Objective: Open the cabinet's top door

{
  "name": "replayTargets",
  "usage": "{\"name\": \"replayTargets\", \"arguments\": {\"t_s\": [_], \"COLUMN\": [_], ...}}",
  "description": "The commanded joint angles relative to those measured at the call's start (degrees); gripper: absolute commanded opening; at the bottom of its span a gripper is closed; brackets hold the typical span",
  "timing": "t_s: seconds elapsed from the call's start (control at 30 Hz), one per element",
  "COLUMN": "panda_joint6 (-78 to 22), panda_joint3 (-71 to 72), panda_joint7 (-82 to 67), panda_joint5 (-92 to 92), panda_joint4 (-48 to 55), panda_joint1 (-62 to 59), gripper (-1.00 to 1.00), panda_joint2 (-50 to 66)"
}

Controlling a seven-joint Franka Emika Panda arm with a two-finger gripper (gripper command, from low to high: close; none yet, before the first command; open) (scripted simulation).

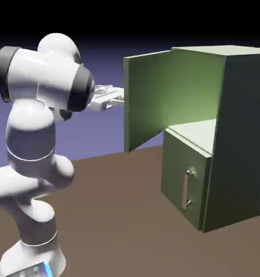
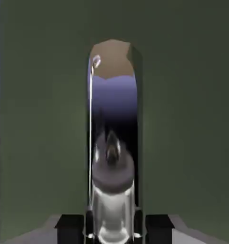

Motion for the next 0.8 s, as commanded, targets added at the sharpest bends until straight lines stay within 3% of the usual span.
{"name": "replayTargets", "arguments": {"t_s": [0.0, 0.47, 0.77], "panda_joint6": [-0.4, -3.7, -2.8], "panda_joint3": [-0.3, -7.3, -26.0], "panda_joint7": [0.7, 2.5, 2.1], "panda_joint5": [1.8, 23.1, 24.4], "panda_joint4": [1.7, 26.6, 27.6], "panda_joint1": [0.5, 3.4, 21.3], "gripper": [-1.00, -1.00, -1.00], "panda_joint2": [-2.1, -30.8, -33.4]}}
